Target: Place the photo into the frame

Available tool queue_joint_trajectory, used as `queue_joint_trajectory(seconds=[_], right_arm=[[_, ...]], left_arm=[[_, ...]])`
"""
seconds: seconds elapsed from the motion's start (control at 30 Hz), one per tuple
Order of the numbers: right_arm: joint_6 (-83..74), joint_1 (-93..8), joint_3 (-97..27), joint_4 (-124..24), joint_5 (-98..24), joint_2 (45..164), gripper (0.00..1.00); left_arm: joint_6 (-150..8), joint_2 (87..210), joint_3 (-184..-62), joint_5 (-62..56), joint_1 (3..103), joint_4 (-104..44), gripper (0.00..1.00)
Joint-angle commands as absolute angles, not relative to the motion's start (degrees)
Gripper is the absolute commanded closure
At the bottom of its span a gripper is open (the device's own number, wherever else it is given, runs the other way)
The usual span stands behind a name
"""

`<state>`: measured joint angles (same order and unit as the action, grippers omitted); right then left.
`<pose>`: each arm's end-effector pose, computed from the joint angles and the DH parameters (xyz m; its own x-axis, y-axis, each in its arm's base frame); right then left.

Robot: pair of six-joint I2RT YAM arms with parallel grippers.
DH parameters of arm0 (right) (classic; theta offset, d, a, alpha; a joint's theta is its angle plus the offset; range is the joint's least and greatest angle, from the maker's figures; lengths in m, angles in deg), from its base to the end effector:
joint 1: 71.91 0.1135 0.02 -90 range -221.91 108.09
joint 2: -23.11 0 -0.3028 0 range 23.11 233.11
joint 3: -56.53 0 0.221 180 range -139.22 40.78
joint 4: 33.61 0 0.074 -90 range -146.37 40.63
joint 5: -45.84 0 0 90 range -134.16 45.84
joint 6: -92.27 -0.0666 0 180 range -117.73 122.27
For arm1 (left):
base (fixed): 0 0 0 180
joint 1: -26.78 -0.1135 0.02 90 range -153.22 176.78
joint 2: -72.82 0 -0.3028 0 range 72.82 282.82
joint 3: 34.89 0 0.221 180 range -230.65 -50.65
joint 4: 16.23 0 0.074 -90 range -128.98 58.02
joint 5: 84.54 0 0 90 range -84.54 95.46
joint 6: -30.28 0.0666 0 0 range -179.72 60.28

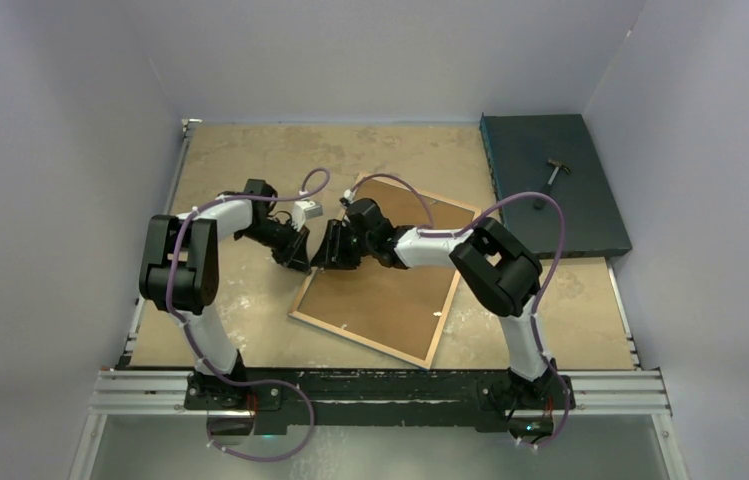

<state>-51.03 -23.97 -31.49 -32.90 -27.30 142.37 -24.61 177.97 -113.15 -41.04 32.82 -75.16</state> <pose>0.3043 0.3660 0.1931 -0.9072 0.1399 -0.3966 -0.2518 0.5747 0.7787 0.2982 -0.0801 0.1863 -0.7394 0.4764 -0.4757 0.6727 0.4951 -0.5499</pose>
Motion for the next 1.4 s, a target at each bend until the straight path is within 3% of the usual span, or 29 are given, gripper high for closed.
queue_joint_trajectory(seconds=[0.0,0.67,0.87,1.0,1.17,1.37], right_arm=[[-47.9,-21.6,-32.8,-32.3,-30.2,148.5,0.53],[-46.6,-19.8,-29.7,-21.9,-22.1,151.6,0.55],[-46.4,-24.4,-25.1,-23.7,-23.7,144.1,0.56],[-42.8,-26.2,-26.0,-27.8,-27.0,139.5,0.61],[-41.0,-26.3,-28.8,-30.0,-28.3,140.6,0.79],[-38.4,-26.2,-30.7,-35.3,-32.8,137.8,0.74]], left_arm=[[-24.5,180.1,-111.4,-42.4,36.3,-72.6,0.94],[-25.0,180.5,-110.8,-42.2,37.1,-71.4,0.94],[-24.4,179.4,-111.3,-41.3,36.8,-72.9,0.96],[-24.0,178.1,-112.4,-41.4,35.7,-74.5,0.96],[-24.3,177.3,-112.7,-41.1,35.1,-74.7,0.96],[-24.7,177.2,-112.9,-40.9,34.6,-74.4,0.96]])
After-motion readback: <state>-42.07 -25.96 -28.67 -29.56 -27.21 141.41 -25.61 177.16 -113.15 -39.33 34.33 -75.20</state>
